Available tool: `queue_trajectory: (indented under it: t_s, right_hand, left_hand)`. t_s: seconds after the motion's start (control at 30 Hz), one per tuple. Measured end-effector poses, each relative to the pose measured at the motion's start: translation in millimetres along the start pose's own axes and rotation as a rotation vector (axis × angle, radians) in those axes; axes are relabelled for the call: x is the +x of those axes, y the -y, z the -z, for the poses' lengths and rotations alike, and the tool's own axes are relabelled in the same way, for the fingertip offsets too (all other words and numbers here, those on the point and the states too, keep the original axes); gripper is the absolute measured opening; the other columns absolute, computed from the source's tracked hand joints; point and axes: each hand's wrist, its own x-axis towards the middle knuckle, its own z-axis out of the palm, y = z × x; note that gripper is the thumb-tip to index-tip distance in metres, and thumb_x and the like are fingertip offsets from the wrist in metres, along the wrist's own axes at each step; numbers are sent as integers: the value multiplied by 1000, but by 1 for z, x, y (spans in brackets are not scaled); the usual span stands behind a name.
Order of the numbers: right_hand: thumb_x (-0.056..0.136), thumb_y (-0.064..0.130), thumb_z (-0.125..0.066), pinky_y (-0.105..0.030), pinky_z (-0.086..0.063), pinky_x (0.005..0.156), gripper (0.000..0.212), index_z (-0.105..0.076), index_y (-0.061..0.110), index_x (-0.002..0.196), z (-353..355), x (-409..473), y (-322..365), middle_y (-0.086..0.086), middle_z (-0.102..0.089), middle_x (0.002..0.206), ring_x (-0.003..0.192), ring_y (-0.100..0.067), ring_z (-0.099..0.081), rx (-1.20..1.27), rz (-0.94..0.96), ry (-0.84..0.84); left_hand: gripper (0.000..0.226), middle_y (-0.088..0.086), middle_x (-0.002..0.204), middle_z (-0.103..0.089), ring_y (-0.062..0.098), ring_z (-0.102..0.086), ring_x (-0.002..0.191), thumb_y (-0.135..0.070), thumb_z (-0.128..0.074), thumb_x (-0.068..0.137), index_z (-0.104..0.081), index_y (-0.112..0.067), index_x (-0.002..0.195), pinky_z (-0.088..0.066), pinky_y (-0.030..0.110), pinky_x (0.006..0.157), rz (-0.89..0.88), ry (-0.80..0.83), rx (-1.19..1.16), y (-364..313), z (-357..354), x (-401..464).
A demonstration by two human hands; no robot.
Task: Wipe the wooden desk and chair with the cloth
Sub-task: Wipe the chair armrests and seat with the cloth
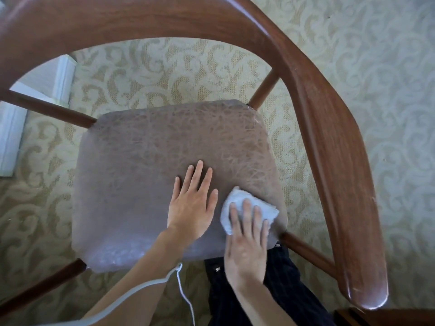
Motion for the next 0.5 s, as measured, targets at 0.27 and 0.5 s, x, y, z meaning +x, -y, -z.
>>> queue_trajectory:
  t_s: [0.27, 0.5]
  right_hand:
    - [99, 18, -51, -62, -13, 124, 67, -26, 22, 161, 8, 68, 16, -12, -12, 171, 157, -38, -9, 92, -222, -113]
    - [106, 27, -31, -51, 8, 127, 61, -11, 32, 163, 31, 106, 44, -2, 7, 172, 158, -30, 10, 111, 47, 56]
  left_hand:
    - [78, -6, 174, 9, 17, 11, 160, -56, 2, 96, -13, -26, 165, 5, 45, 128, 14, -14, 5, -3, -4, 1]
    - [79, -10, 174, 2, 10, 9, 159, -52, 10, 92, -10, -29, 165, 4, 40, 129, 30, -28, -67, -3, 1, 1]
